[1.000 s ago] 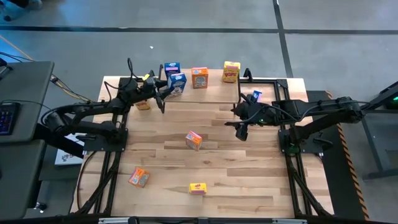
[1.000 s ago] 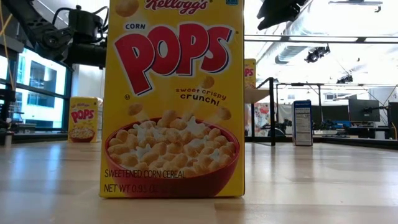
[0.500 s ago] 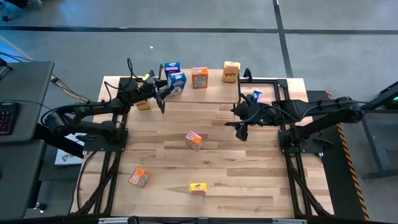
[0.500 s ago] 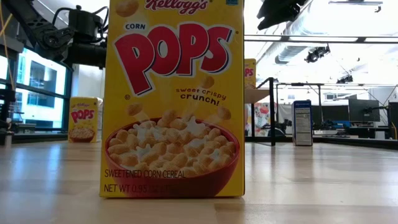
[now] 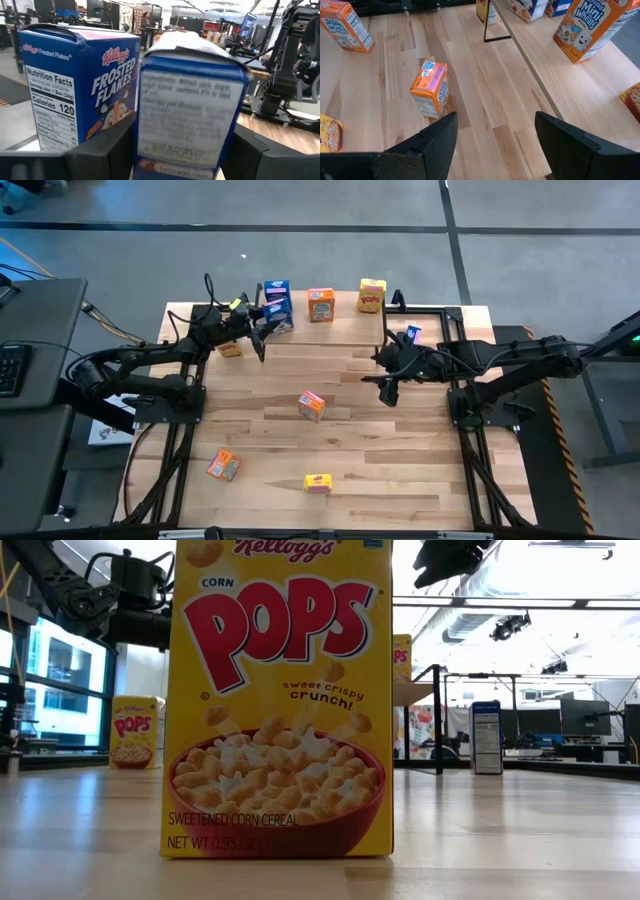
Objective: Stack cereal on shelf
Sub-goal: Put the bottom blue cereal box aligned with the other blue cereal box on the shelf
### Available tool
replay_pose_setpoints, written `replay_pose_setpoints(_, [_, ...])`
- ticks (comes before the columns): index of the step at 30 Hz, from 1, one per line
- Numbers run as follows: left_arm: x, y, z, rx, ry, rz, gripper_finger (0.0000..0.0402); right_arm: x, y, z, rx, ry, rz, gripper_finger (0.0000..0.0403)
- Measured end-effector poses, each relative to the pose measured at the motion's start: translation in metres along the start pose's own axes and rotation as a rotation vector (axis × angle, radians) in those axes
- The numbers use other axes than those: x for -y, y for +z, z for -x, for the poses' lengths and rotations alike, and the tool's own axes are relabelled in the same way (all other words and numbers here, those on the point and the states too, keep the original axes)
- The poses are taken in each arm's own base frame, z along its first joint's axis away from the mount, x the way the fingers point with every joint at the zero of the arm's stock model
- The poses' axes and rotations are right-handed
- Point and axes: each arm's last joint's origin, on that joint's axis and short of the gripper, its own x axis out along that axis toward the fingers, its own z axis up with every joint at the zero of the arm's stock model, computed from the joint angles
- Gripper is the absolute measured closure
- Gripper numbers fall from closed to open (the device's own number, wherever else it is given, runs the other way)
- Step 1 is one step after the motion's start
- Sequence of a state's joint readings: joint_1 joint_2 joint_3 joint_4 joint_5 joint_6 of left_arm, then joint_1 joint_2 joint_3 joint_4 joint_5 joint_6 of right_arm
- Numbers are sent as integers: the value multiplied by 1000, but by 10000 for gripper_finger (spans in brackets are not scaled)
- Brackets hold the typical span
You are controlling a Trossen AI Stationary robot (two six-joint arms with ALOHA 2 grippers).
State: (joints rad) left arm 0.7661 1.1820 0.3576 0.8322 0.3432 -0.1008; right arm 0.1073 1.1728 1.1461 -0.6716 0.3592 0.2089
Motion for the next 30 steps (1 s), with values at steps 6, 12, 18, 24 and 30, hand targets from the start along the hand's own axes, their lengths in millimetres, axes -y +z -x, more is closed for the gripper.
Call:
replay_pose_setpoints(6, [0,0,0,1,11,-15,157,0,0,0,-1,4,0,143])
replay_pose_setpoints(12, [0,1,1,2,11,-16,139,-1,0,0,-8,36,0,143])
replay_pose_setpoints(18, [3,12,7,48,16,-16,135,-1,0,0,-8,36,0,143])
replay_pose_setpoints(24, [6,21,18,53,23,-25,135,-1,0,0,-8,36,0,143])
replay_pose_setpoints(30, [11,37,29,143,57,-69,135,-1,0,0,-8,37,0,143])
